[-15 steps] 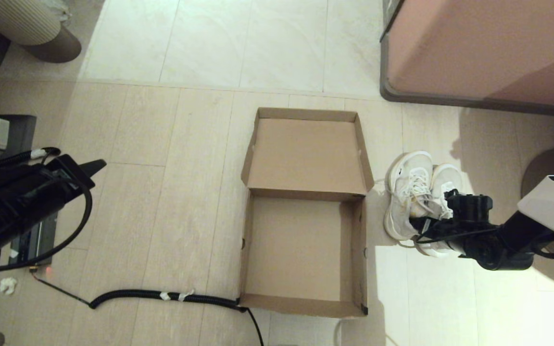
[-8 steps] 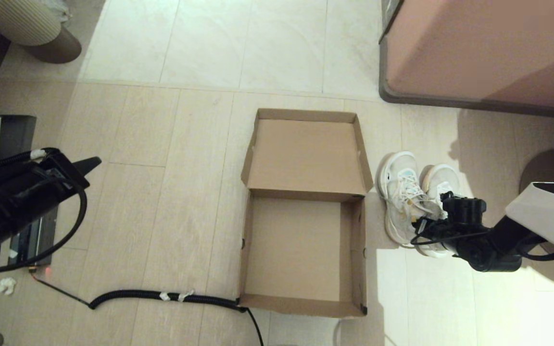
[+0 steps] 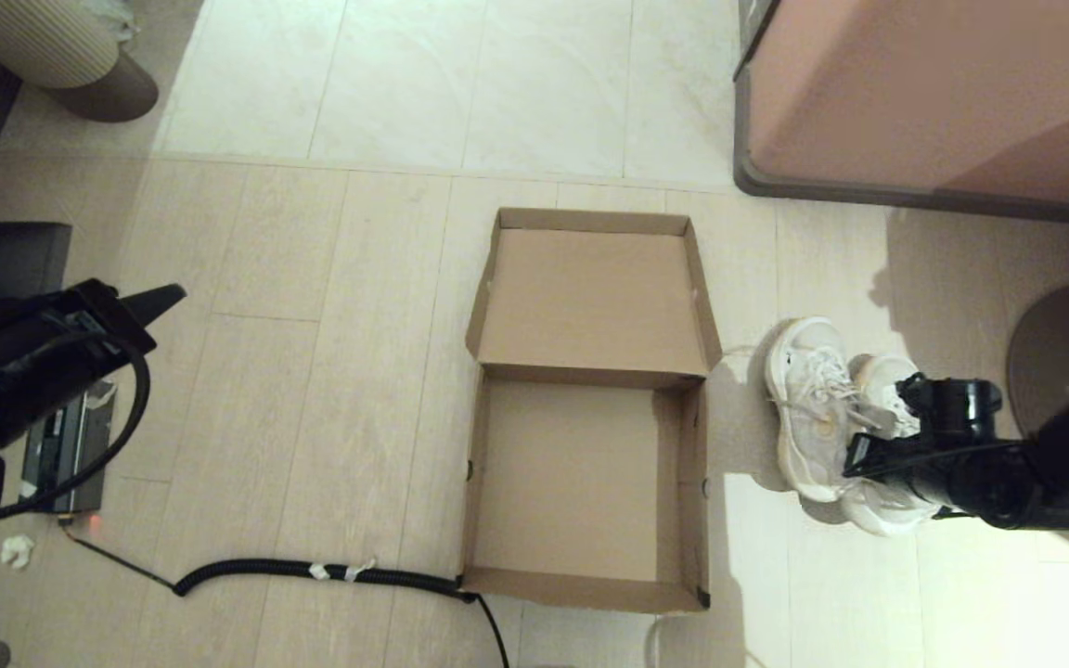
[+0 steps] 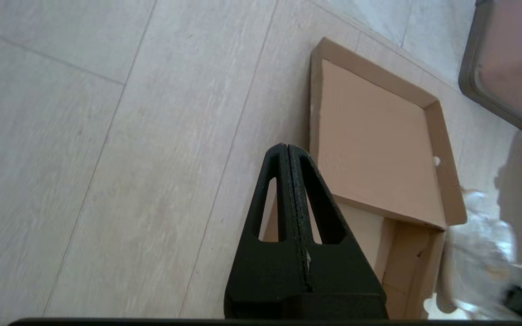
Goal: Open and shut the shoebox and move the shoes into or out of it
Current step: Put the shoes into the shoe box
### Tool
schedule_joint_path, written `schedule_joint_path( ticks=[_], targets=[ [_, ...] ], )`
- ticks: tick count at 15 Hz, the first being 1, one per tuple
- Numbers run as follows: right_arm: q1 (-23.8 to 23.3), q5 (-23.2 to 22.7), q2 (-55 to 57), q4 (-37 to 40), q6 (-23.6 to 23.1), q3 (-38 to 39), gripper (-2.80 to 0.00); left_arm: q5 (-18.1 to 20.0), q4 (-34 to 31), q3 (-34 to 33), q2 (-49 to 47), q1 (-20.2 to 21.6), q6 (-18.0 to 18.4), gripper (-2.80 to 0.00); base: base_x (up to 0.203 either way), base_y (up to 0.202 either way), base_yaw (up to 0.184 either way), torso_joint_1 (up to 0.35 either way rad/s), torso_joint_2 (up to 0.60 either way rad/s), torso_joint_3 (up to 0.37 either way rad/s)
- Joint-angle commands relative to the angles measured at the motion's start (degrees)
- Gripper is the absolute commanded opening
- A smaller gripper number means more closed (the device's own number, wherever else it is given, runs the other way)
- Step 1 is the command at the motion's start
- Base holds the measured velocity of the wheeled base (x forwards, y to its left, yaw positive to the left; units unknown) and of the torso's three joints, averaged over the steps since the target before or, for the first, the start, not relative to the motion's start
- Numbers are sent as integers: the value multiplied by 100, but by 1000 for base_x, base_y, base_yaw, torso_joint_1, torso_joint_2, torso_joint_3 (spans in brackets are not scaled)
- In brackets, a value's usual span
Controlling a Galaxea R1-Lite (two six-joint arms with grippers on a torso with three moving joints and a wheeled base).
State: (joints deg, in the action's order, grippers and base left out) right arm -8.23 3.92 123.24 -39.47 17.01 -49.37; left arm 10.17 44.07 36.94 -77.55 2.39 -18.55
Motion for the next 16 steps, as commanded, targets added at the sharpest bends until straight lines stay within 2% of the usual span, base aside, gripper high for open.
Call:
schedule_joint_path(
  ticks=[1, 5, 8, 10, 13, 16],
  targets=[
    [-209, -164, -1356, 330, 17, 520, -280, 11, 14, 5, 122, -9, 119, -280, 0, 0, 0, 0, 0, 0],
    [-440, -817, -3540, 1829, 23, 1027, -280, 3, -595, -175, 547, -12, 307, -280, 0, 0, 0, 0, 0, 0],
    [-185, -1124, -4891, 3058, 7, 1052, -280, -36, -680, -447, 682, -11, 317, -280, 0, 0, 0, 0, 0, 0],
    [572, -1202, -5305, 3479, 2, 1034, -280, -41, -689, -451, 662, -10, 326, -280, 0, 0, 0, 0, 0, 0],
    [1941, -1146, -5484, 3617, -178, 1020, -280, -115, -698, -390, 575, -28, 468, -280, 0, 0, 0, 0, 0, 0],
    [3248, -548, -5240, 3606, -433, 971, -280, -164, -656, -305, 82, -36, 706, -280, 0, 0, 0, 0, 0, 0]
  ],
)
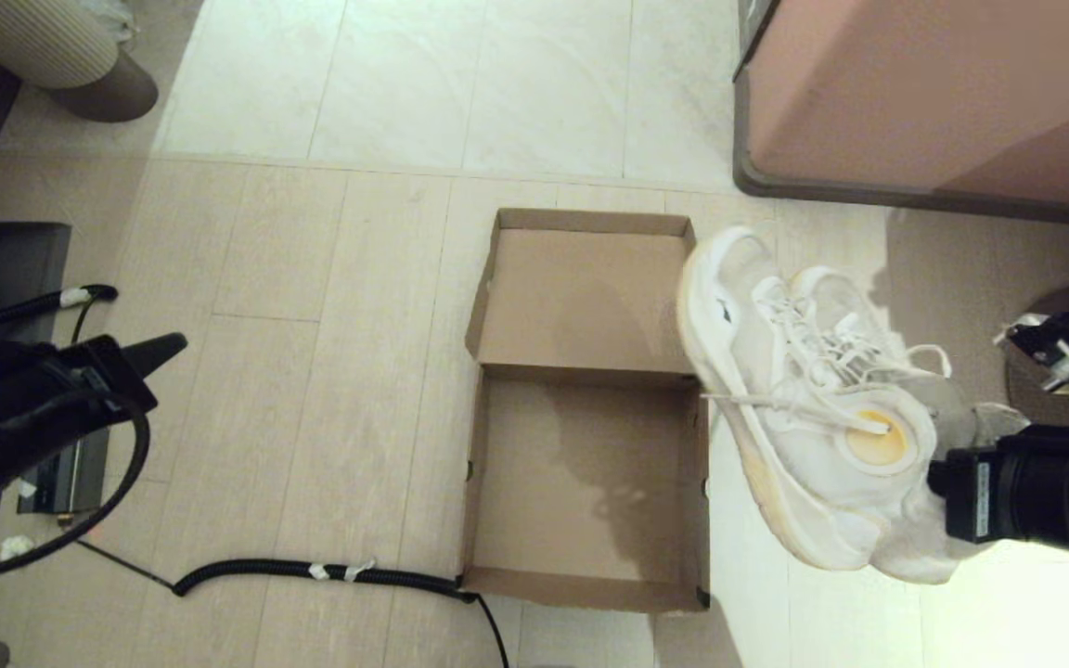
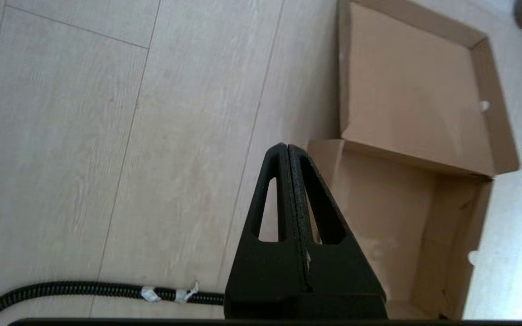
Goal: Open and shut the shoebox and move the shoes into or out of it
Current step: Put the shoes into the shoe box
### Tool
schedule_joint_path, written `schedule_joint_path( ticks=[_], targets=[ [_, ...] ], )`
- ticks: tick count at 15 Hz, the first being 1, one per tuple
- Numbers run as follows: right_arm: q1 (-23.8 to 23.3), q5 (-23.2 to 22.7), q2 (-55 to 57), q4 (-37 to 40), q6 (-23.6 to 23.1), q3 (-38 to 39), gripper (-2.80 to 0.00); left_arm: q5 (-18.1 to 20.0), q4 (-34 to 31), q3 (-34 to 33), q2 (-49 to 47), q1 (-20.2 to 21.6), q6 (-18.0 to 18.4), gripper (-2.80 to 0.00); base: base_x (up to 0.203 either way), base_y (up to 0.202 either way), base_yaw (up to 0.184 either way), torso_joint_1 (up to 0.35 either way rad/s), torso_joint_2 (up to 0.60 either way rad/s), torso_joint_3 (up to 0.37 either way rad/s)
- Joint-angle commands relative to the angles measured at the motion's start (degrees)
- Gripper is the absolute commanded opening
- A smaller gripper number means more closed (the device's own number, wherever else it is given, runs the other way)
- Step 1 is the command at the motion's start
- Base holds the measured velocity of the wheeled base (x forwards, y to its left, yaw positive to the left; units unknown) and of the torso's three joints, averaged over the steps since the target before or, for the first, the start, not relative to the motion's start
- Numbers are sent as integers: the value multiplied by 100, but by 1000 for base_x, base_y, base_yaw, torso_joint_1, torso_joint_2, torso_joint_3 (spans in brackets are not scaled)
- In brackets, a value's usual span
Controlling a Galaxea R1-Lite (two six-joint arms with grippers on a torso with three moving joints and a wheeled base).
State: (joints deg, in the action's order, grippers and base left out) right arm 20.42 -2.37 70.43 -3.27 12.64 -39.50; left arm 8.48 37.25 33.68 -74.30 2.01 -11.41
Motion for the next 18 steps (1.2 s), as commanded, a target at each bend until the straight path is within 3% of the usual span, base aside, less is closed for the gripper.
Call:
schedule_joint_path(
  ticks=[1, 3, 5, 9, 18],
  targets=[
    [896, 373, 178, -49, -24, -31, -280, -1, 37, 151, -486, -32, 12, -280, 0, 0, 0, 0, 0, 0],
    [1606, 752, 574, -131, -65, -18, -280, -15, 50, 582, -987, -97, 28, -280, 0, 0, 0, 0, 0, 0],
    [1868, 868, 1058, -344, -136, 58, -280, -34, 55, 1114, -1510, -127, 32, -280, 0, 0, 0, 0, 0, 0],
    [1946, 920, 2342, -1636, -292, 334, -280, -34, 93, 1851, -2203, -164, 59, -280, 0, 0, 0, 0, 0, 0],
    [2187, 1100, 4197, -3254, -259, 616, -280, -171, 212, 2110, -2344, -190, 26, -280, 0, 0, 0, 0, 0, 0]
  ],
)
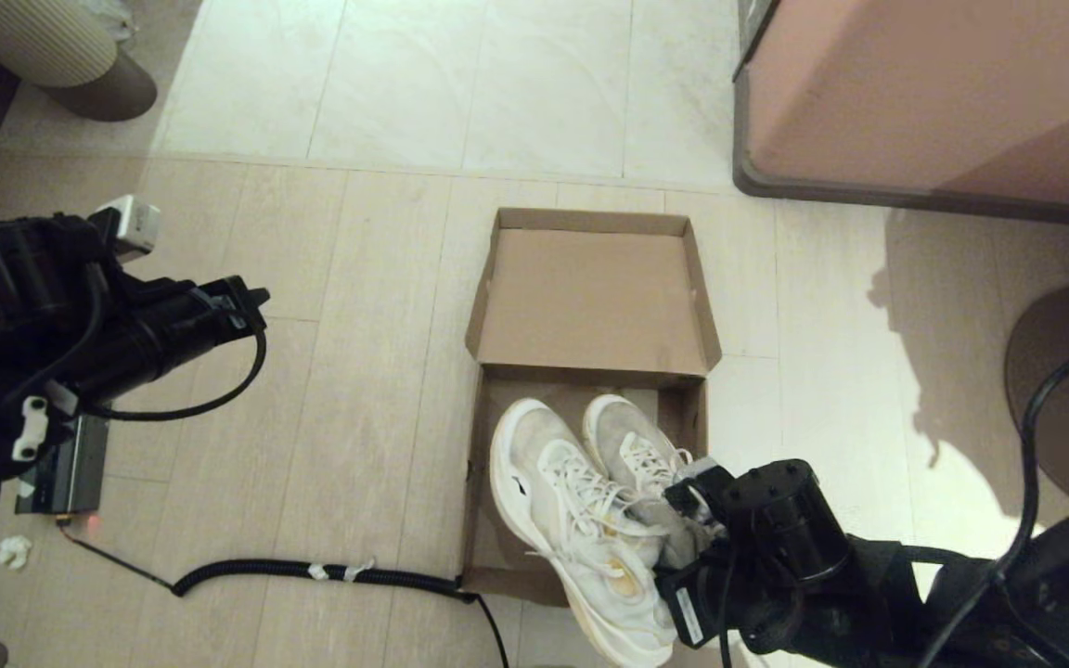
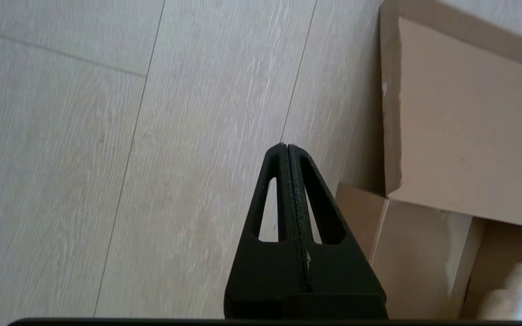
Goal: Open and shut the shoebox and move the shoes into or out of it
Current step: Put the shoes into the shoe box
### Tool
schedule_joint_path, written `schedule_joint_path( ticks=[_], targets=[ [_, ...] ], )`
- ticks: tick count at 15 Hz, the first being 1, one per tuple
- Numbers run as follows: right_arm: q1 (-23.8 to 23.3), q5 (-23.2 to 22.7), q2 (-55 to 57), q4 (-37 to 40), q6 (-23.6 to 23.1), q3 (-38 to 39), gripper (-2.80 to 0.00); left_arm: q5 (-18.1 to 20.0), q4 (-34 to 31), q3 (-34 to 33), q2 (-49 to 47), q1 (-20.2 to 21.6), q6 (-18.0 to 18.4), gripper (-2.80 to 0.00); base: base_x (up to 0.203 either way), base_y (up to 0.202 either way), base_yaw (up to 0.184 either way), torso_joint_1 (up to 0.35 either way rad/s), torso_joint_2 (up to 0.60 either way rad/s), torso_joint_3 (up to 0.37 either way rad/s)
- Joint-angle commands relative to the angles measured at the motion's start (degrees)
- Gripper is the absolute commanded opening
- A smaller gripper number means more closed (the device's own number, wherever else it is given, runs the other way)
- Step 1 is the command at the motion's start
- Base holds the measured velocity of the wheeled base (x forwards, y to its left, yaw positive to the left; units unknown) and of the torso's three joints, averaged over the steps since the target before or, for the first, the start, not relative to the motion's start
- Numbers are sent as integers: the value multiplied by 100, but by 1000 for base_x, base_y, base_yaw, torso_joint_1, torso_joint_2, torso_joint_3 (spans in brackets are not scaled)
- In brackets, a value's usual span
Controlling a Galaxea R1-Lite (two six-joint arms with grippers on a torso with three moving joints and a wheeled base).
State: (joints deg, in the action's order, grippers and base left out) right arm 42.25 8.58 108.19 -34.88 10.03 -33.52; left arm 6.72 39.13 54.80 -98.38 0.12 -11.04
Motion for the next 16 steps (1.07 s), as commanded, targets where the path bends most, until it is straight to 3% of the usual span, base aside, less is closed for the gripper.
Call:
schedule_joint_path(
  ticks=[1, 3, 5, 9, 14, 16],
  targets=[
    [-1, 44, 684, -351, 1, -7, -280, -6, 25, -3, 234, -2, -17, -280, 0, 0, 0, 0, 0, 0],
    [3, 101, 1106, -880, -12, -148, -280, -12, 6, 3, 533, 3, -20, -280, 0, 0, 0, 0, 0, 0],
    [25, 356, 1346, -1000, -26, -356, -280, -13, -11, -30, 685, 6, -21, -280, 0, 0, 0, 0, 0, 0],
    [21, 404, 1825, -1191, -21, -500, -280, -4, 5, -30, 754, 6, -29, -280, 0, 0, 0, 0, 0, 0],
    [-10, 715, 2958, -2428, -51, -792, -280, -2, -20, -165, 1116, 163, -29, -280, 0, 0, 0, 0, 0, 0],
    [-55, 753, 3142, -2539, -61, -999, -280, 5, -11, -303, 1192, 161, -29, -280, 0, 0, 0, 0, 0, 0]
  ],
)
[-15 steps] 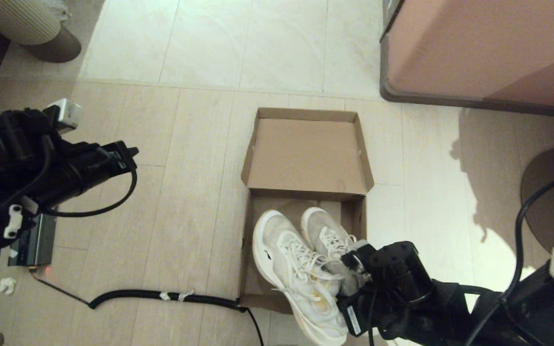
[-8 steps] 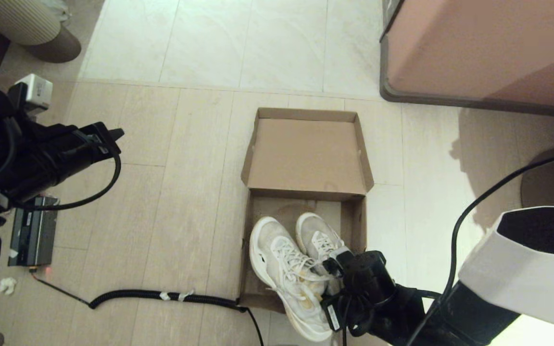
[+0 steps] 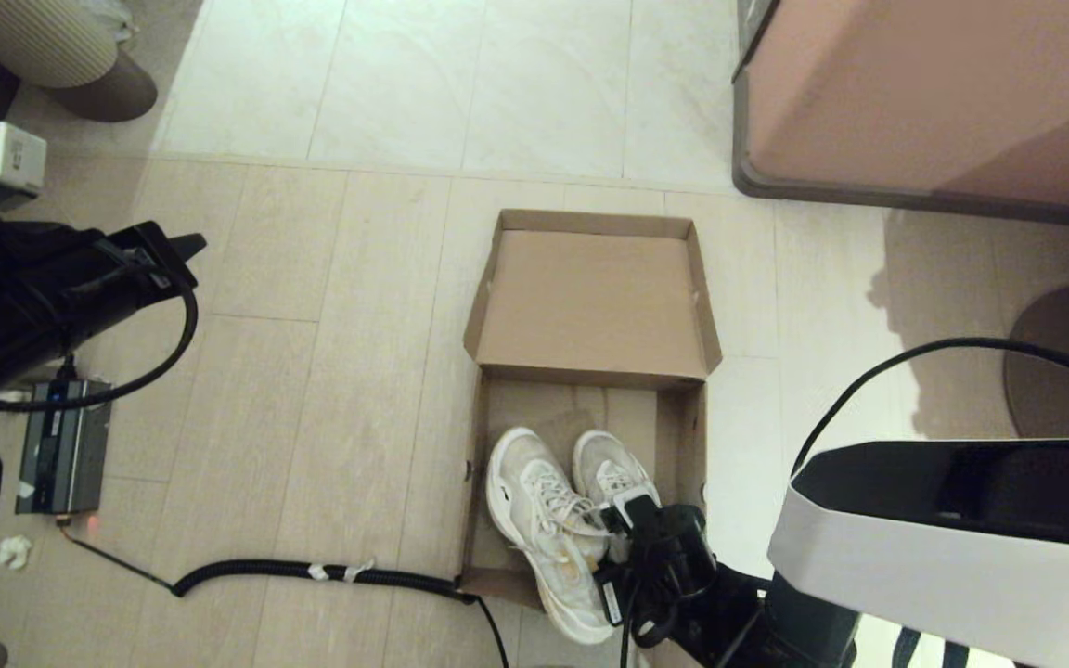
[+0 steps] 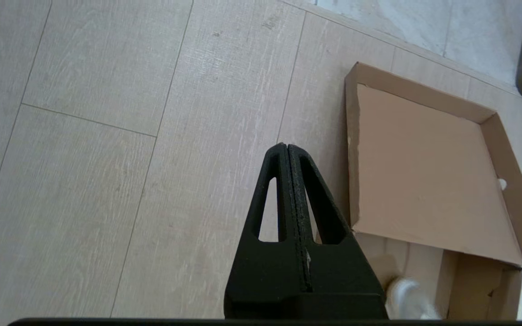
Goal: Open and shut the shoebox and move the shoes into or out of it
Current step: Put the shoes into the shoe box
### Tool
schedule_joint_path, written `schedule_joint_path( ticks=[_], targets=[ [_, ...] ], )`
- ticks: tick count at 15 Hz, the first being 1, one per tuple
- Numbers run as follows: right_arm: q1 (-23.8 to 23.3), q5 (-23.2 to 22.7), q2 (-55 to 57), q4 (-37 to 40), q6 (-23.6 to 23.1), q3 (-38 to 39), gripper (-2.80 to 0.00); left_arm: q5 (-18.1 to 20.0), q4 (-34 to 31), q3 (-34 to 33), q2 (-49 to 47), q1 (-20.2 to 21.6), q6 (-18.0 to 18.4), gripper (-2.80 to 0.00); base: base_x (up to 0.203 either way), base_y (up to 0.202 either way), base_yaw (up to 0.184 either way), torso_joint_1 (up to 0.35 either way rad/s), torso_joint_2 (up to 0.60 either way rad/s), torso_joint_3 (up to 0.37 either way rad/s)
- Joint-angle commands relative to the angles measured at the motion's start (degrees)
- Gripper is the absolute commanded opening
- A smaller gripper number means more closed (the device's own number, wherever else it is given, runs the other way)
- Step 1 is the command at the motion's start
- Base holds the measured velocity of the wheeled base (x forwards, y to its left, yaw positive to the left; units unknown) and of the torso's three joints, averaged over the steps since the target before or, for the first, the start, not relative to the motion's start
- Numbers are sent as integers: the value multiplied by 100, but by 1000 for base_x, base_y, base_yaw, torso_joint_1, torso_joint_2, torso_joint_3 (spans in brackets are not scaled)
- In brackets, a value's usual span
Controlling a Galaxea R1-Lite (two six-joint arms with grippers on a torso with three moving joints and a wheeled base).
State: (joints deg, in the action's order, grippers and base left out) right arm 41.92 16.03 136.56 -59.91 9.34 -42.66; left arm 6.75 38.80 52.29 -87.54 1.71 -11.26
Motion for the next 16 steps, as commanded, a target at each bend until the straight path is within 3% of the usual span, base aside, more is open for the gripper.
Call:
schedule_joint_path(
  ticks=[1, 2, 5, 8, 14, 16],
  targets=[
    [-44, 17, 363, -32, -4, -151, -280, 7, 22, -108, 146, 5, -7, -280, 0, 0, 0, 0, 0, 0],
    [-71, 15, 369, -20, -11, -225, 0, 5, 38, -193, 155, 5, -10, -280, 0, 0, 0, 0, 0, 0],
    [-96, 23, 321, -12, -3, -267, 0, 18, 73, -691, 371, 5, -31, -280, 0, 0, 0, 0, 0, 0],
    [-134, 31, 139, 98, -15, -299, 0, 28, 66, -597, 395, -4, -23, -280, 0, 0, 0, 0, 0, 0],
    [-364, 23, -429, 1162, -60, -746, 0, 80, 45, -432, 304, 0, -16, -280, 0, 0, 0, 0, 0, 0],
    [-606, 25, -609, 1626, -303, -887, 0, 72, 15, -308, 256, -37, -8, -280, 0, 0, 0, 0, 0, 0]
  ],
)
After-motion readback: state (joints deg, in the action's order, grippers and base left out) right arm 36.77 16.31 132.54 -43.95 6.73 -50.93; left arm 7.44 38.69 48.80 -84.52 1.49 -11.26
